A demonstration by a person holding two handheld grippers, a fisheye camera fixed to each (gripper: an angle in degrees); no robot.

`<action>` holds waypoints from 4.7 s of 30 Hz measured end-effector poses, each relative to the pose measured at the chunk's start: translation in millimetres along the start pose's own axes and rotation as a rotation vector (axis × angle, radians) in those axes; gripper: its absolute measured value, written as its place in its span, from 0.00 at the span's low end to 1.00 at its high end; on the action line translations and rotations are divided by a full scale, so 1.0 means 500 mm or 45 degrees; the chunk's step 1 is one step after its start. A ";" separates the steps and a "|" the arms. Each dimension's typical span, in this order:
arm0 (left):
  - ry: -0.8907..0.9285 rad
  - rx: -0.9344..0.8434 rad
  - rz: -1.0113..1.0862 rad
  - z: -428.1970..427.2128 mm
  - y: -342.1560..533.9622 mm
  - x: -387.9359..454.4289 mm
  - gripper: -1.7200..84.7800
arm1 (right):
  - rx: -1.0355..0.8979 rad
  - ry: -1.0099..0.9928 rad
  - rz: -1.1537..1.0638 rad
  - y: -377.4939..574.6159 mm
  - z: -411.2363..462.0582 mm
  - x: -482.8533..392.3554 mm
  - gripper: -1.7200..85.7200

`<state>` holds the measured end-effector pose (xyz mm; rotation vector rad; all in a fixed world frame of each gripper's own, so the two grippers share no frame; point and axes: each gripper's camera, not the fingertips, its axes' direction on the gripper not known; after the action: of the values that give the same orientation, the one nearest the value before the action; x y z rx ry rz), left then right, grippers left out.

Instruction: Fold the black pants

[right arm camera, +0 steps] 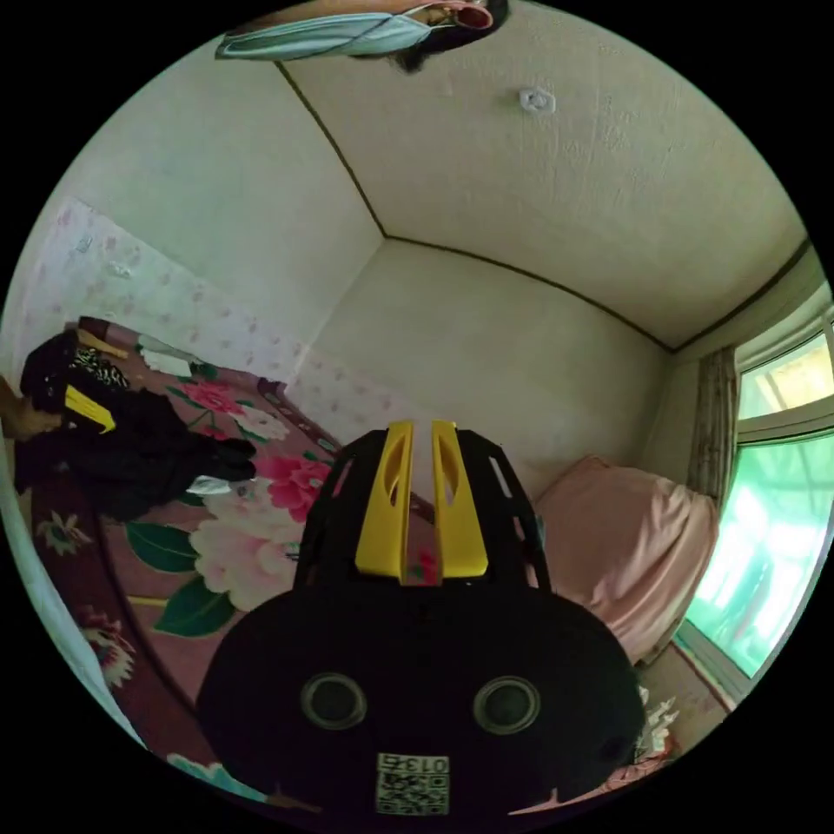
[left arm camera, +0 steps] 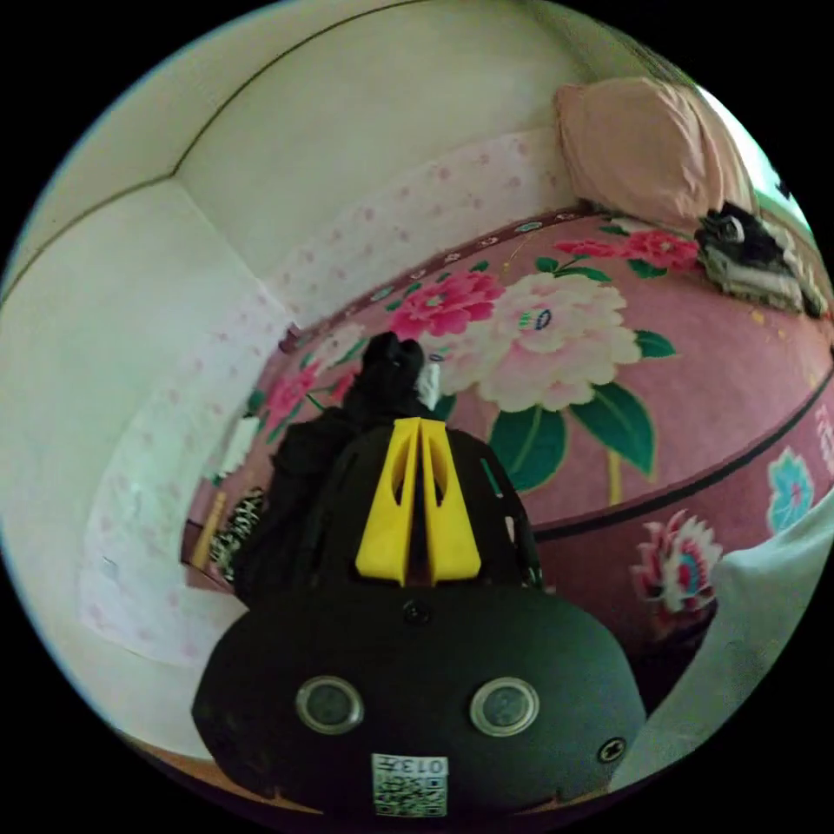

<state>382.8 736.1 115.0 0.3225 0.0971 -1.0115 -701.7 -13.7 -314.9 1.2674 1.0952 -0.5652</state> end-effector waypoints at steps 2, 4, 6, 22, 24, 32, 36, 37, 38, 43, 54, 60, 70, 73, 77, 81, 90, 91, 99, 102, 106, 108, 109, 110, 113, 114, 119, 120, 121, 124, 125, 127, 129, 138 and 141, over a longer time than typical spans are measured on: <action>-0.025 0.030 -0.024 0.033 0.062 -0.083 0.03 | -0.120 -0.129 0.028 -0.062 0.077 -0.127 0.04; 0.023 -0.045 -0.134 0.105 0.145 -0.210 0.05 | -0.159 -0.275 0.110 -0.129 0.182 -0.286 0.05; 0.062 -0.120 -0.223 0.162 0.202 -0.303 0.09 | -0.180 -0.434 0.146 -0.177 0.273 -0.400 0.08; 0.481 -0.299 -0.872 0.686 0.502 -0.881 0.26 | -1.112 -1.484 0.152 -0.208 1.185 -1.287 0.15; 0.550 -0.383 -0.940 0.760 0.521 -0.918 0.25 | -1.291 -1.503 0.172 -0.171 1.245 -1.337 0.11; 0.819 -0.333 -0.992 0.801 0.604 -0.995 0.04 | -1.099 -1.950 0.424 -0.241 1.246 -1.233 0.02; 0.941 0.101 -0.923 0.624 0.606 -1.041 0.03 | -0.718 -1.996 0.757 -0.299 1.173 -0.954 0.02; 0.973 0.220 -0.838 0.569 0.586 -1.045 0.03 | -0.632 -1.957 0.783 -0.312 1.140 -0.878 0.02; 0.982 0.278 -0.783 0.541 0.573 -1.045 0.03 | -0.577 -1.943 0.800 -0.318 1.123 -0.838 0.02; 1.027 0.588 -0.358 0.361 0.366 -1.021 0.03 | -0.238 -1.614 0.838 -0.393 0.987 -0.481 0.02; 0.997 1.274 0.201 -0.071 0.165 -0.750 0.03 | 0.365 -0.609 0.166 -0.571 0.306 0.080 0.02; 1.232 0.844 0.268 0.027 0.208 -0.473 0.04 | -0.225 -0.549 0.129 -0.296 0.143 0.083 0.03; 1.510 -0.378 0.448 0.414 0.388 -0.009 0.10 | -1.650 -0.705 0.642 0.459 0.079 -0.097 0.08; 1.374 -0.373 0.320 0.473 0.358 -0.040 0.12 | -1.589 -0.636 0.750 0.469 0.034 -0.028 0.10; 1.408 -0.360 0.117 0.567 0.282 -0.045 0.17 | -1.393 -0.551 0.818 0.451 0.057 0.056 0.14; 1.368 -0.365 0.143 0.649 0.169 0.044 0.23 | -1.329 -0.559 0.621 0.463 0.175 0.056 0.14; 1.629 -0.391 0.331 0.685 0.069 0.093 0.06 | -1.605 -0.741 0.724 0.602 0.181 0.078 0.08; 1.652 -0.264 0.327 0.656 0.085 0.038 0.05 | -1.593 -0.731 0.768 0.610 0.139 0.109 0.07; 1.387 -0.595 -0.128 0.601 0.446 -0.238 0.05 | -1.469 -0.353 1.267 0.710 -0.157 0.366 0.04; 1.225 -0.856 -0.464 0.622 0.596 -0.261 0.07 | -1.463 -0.330 1.411 0.760 -0.208 0.414 0.09; 1.278 -0.786 -0.870 0.630 0.674 -0.254 0.20 | -1.448 -0.367 1.483 0.785 -0.192 0.455 0.19; 1.235 -0.806 -0.862 0.631 0.669 -0.240 0.24 | -1.416 -0.398 1.453 0.768 -0.169 0.470 0.21; 1.178 -0.815 -0.849 0.633 0.668 -0.234 0.27 | -1.406 -0.417 1.418 0.756 -0.149 0.478 0.22; 1.150 -0.831 -0.861 0.638 0.670 -0.232 0.29 | -1.404 -0.425 1.404 0.752 -0.138 0.483 0.22; 1.076 -0.899 -1.001 0.670 0.686 -0.227 0.36 | -1.418 -0.415 1.380 0.749 -0.073 0.504 0.24; 1.042 -0.915 -1.022 0.681 0.687 -0.221 0.37 | -1.464 -0.393 1.365 0.754 -0.042 0.507 0.24; 0.768 -1.164 -0.955 0.713 0.673 -0.196 0.33 | -1.778 -0.315 1.120 0.745 0.053 0.458 0.11; 0.691 -1.234 -0.949 0.717 0.675 -0.199 0.28 | -1.827 -0.351 0.973 0.722 0.062 0.438 0.08; 0.645 -1.274 -0.925 0.718 0.681 -0.204 0.23 | -1.802 -0.437 0.975 0.699 0.062 0.428 0.06; 0.831 -1.119 -0.943 0.700 0.688 -0.242 0.10 | -1.600 -0.576 0.956 0.611 0.018 0.439 0.04; 0.897 -1.074 -0.994 0.694 0.691 -0.255 0.09 | -1.549 -0.595 0.973 0.593 0.003 0.451 0.04; 1.230 -0.717 -1.110 0.661 0.681 -0.311 0.09 | -1.376 -0.563 1.051 0.526 -0.078 0.530 0.03; 1.479 -0.357 -1.138 0.625 0.650 -0.356 0.08 | -1.234 -0.518 1.174 0.482 -0.157 0.617 0.03; 1.855 0.418 -0.449 0.524 0.099 -0.541 0.08 | -0.728 -0.100 1.019 0.088 -0.473 1.026 0.03; 1.787 0.790 -0.164 0.329 -0.135 -0.606 0.08 | -0.409 0.076 0.928 -0.158 -0.586 1.176 0.03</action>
<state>153.6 899.5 325.2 1.5722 1.0879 -0.7482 -620.0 368.7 -848.4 1.2893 0.6606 0.1930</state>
